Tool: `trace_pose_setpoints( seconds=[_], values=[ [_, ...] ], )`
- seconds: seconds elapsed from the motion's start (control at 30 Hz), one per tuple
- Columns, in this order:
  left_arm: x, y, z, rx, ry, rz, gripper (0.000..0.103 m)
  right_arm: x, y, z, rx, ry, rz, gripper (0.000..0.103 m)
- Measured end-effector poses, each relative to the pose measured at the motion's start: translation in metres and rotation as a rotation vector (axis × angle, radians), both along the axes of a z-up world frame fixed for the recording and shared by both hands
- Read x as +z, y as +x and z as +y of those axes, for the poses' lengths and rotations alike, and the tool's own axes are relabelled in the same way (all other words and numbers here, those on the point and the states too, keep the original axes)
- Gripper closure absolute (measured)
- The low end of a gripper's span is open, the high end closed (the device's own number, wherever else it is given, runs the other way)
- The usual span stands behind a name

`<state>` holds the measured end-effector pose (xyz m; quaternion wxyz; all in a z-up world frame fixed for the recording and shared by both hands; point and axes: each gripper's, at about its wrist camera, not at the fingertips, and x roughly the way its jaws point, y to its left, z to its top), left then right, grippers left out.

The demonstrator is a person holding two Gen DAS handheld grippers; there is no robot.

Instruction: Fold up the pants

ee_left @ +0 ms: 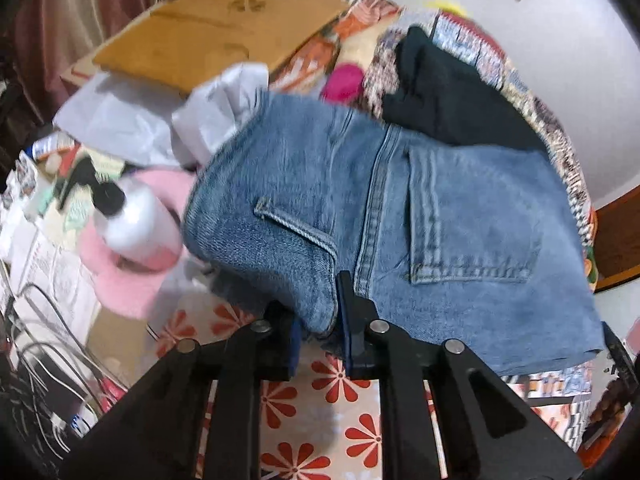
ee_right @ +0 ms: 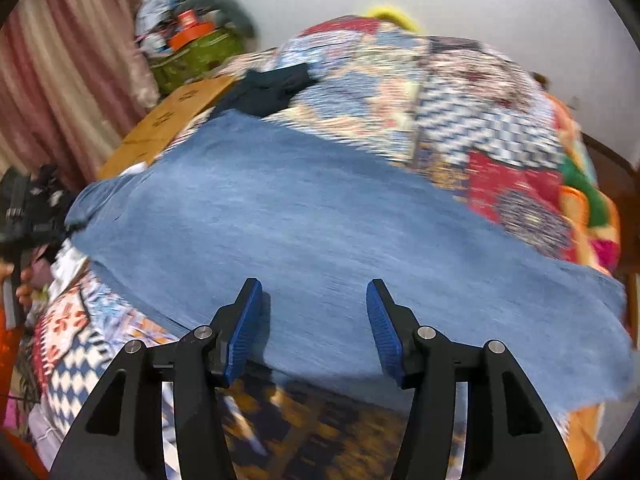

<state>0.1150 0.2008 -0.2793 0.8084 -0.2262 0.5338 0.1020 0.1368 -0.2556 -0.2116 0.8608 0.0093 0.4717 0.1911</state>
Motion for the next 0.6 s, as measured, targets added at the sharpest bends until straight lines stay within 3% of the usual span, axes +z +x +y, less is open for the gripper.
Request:
trace_pose_setpoints(
  seconds=[0.23,0.43,0.6],
  values=[
    [-0.009,0.001,0.003,0.041,-0.015,0.016,0.079,0.007,-0.024,-0.133,-0.361,-0.026,-0.012,0.045],
    [-0.006,0.007,-0.005,0.042,0.051,0.05,0.077,-0.013,-0.047,-0.243,-0.696,-0.02,0.034,0.045],
    [-0.004,0.009,-0.01,0.039,0.095,0.054,0.077,-0.043,-0.047,-0.289,-0.829,0.096,0.104,0.045]
  ],
)
